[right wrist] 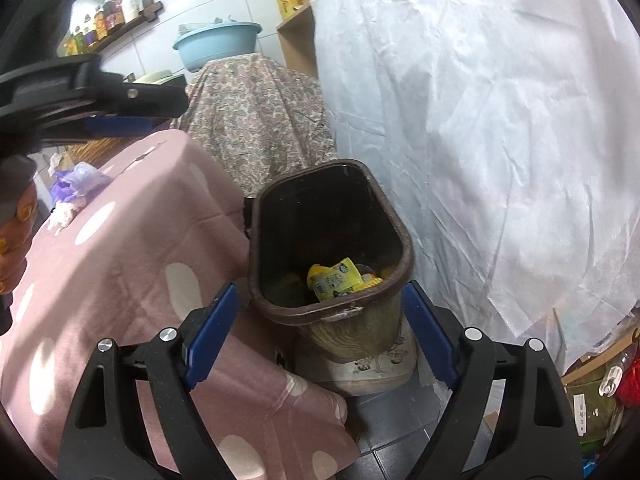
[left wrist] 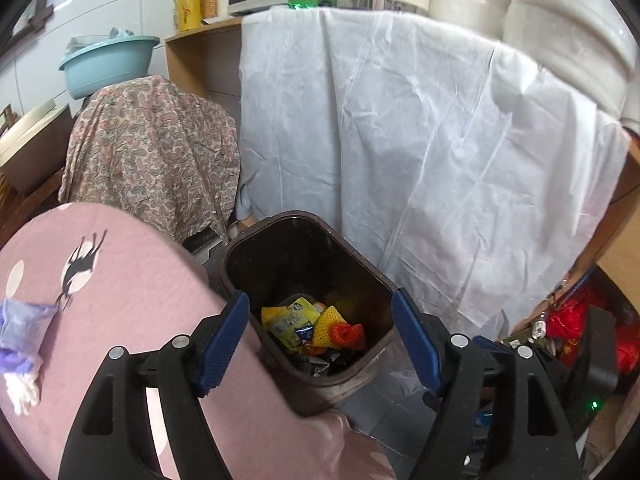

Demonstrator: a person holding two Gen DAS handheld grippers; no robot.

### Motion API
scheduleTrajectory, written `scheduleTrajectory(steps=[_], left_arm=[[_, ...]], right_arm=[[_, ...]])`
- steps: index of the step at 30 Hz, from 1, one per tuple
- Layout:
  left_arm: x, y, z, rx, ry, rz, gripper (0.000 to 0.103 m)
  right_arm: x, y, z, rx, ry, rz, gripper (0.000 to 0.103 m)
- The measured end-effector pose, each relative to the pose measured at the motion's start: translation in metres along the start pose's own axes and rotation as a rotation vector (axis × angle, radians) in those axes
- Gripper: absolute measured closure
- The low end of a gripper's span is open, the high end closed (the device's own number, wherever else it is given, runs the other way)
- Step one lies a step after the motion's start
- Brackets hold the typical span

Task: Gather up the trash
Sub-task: 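Return to the table and grasp the purple tissue bag with the right tool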

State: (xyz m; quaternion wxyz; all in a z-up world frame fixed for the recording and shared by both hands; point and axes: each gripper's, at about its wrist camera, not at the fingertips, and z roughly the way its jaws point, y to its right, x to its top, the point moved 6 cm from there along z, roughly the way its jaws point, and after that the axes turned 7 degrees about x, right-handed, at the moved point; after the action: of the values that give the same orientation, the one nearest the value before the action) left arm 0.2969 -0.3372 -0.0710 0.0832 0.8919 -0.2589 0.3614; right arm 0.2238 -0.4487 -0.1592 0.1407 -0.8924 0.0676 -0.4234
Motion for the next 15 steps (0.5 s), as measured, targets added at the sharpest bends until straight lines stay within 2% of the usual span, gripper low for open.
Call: scheduleTrajectory(steps=[9,15], left_arm=[[-0.039,-0.041,-0.051,0.043,0.064,-0.045,0.027],[-0.071,-0.091,-0.086,0.138,0.092,-0.098,0.026]], right_arm=[[0.010,-0.045,-0.015,0.047,0.028,-0.074,0.017],[0.027,-0.096,-0.021,0.127,0.044,-0.157,0.016]])
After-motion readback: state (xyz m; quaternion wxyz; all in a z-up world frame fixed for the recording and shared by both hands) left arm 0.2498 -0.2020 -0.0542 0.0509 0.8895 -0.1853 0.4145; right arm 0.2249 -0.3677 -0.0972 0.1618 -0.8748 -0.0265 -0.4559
